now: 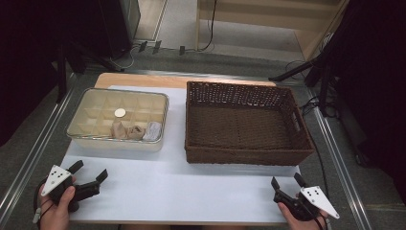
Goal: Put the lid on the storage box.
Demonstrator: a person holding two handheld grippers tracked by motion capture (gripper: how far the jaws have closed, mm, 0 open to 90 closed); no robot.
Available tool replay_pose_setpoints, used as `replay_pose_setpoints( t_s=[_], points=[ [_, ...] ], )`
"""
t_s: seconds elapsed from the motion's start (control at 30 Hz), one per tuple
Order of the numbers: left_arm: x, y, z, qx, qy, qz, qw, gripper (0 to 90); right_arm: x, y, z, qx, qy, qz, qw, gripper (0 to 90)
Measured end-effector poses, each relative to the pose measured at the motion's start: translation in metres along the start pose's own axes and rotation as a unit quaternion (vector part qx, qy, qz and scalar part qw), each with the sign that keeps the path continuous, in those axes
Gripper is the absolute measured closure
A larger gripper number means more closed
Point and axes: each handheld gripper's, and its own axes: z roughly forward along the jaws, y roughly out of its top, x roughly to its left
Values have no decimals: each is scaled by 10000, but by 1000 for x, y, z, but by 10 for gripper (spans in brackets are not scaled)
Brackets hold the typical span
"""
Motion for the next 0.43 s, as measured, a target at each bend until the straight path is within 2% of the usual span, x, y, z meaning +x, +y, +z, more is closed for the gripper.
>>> replay_pose_setpoints(
  t_s=[0.1, 0.2, 0.33, 0.43],
  points=[
    [0, 0, 0, -20, -11, 8, 10000, 8, -5, -3, -3, -96, -135, 15, 9999, 182],
    [0, 0, 0, -36, -7, -2, 10000, 8, -3, -5, -2, -95, -125, -2, 9999, 182],
    [0, 0, 0, -17, -23, -24, 10000, 8, -4, -5, 0, -102, -105, 100, 9998, 168],
    [1, 0, -1, -18, -101, -41, 9999, 8, -4, -5, 0, -85, -79, 144, 9998, 161]
  ],
)
